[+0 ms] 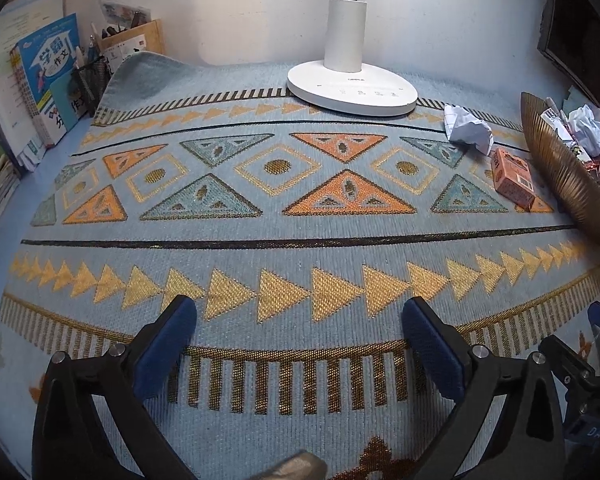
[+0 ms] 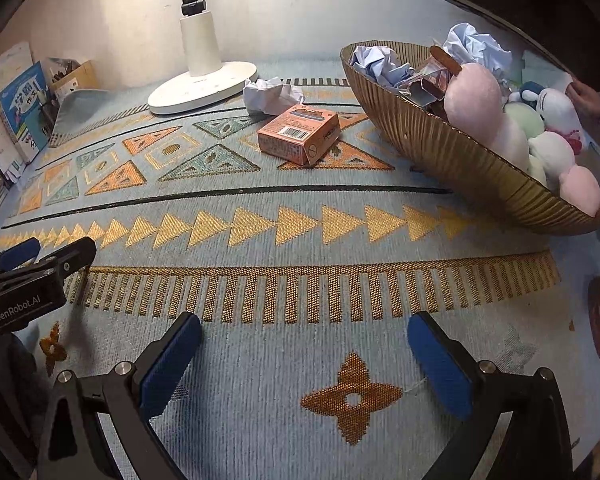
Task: Organize objects
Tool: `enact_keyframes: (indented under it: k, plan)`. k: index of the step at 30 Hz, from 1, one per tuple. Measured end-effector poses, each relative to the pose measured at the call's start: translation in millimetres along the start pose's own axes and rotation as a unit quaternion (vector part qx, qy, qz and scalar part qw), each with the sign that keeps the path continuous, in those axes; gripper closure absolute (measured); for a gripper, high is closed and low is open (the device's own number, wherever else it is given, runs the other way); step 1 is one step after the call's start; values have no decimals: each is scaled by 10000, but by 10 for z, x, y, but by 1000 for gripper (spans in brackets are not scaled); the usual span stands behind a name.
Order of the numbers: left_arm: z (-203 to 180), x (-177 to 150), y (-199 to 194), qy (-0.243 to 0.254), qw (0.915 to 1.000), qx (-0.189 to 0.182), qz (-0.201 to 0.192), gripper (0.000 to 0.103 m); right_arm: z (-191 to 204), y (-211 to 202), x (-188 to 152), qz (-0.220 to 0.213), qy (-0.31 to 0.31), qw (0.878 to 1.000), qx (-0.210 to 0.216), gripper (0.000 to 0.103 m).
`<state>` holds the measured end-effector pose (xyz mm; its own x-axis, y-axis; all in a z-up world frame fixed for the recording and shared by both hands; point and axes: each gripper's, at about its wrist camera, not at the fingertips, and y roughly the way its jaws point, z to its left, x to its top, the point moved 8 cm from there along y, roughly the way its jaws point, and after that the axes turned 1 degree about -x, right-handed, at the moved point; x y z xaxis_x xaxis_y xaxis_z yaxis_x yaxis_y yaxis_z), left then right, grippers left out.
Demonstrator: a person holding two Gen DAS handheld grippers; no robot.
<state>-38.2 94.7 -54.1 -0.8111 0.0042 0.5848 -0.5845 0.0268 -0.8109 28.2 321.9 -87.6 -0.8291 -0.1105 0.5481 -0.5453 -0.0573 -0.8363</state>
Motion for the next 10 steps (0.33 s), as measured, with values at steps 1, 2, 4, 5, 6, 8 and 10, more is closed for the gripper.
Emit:
enact_keyframes:
  k: [1,2,4,5,6,8,10]
  plan:
    - [1,-2,0,-1,10000,-3,0,0,-4,-3,-1,-3,10,10000,17,0]
    - [-1,0,1,6,10000,1,0,0,-12,-5,-1,-12,72,10000,-54,0]
    - [-3,-1,2,10,10000,1,-1,0,-14,-6,-2,-11,68,10000,-62,0]
    - [-4,0,1,12,10000,-4,-1,0,-12,-6,0,-10,68,10000,-61,0]
    - [-3,-2,1,17,10000,-5,-4,0,-12,-6,-1,-10,68,10000,-61,0]
    - [1,2,6,14,10000,-12,-5,0,-12,-6,-1,-11,68,10000,-62,0]
    - [7,2,5,17,10000,-9,-4,0,-12,-6,-1,-10,67,10000,-63,0]
